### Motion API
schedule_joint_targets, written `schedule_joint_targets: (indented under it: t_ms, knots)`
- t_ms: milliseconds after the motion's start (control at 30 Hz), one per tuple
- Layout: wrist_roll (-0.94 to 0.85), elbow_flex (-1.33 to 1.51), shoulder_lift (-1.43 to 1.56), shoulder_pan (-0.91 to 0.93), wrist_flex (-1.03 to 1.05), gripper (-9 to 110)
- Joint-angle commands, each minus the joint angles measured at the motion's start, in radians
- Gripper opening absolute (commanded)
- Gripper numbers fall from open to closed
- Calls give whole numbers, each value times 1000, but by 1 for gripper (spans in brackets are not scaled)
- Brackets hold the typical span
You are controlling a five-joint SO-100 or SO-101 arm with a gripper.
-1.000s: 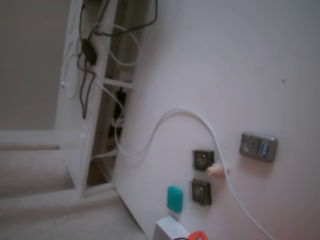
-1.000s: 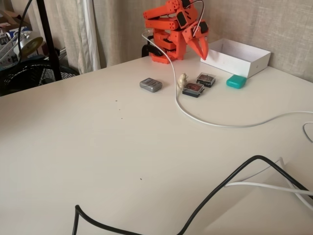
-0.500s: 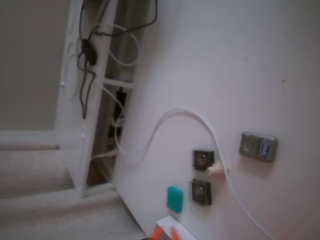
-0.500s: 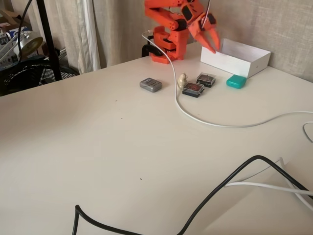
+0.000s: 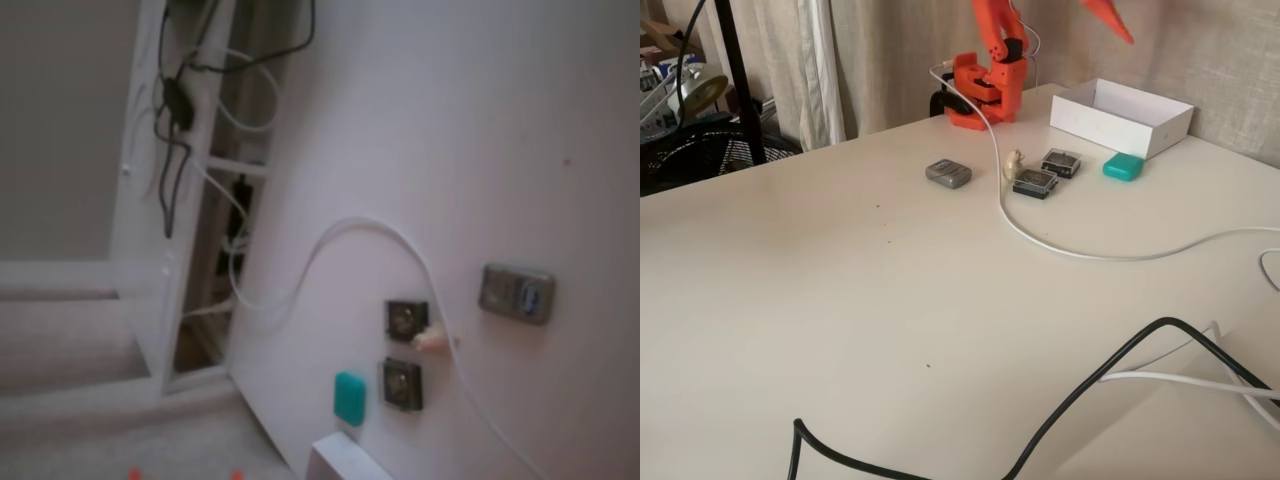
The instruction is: Grasp the green cube and put it in the bin.
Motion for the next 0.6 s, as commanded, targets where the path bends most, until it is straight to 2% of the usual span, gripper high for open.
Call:
schedule_joint_targets:
  t_ms: [0,200,567]
  knots:
    - [26,-265,-156,5,140,50]
    - [66,-330,-333,20,233,52]
    - [55,-359,-583,41,242,52]
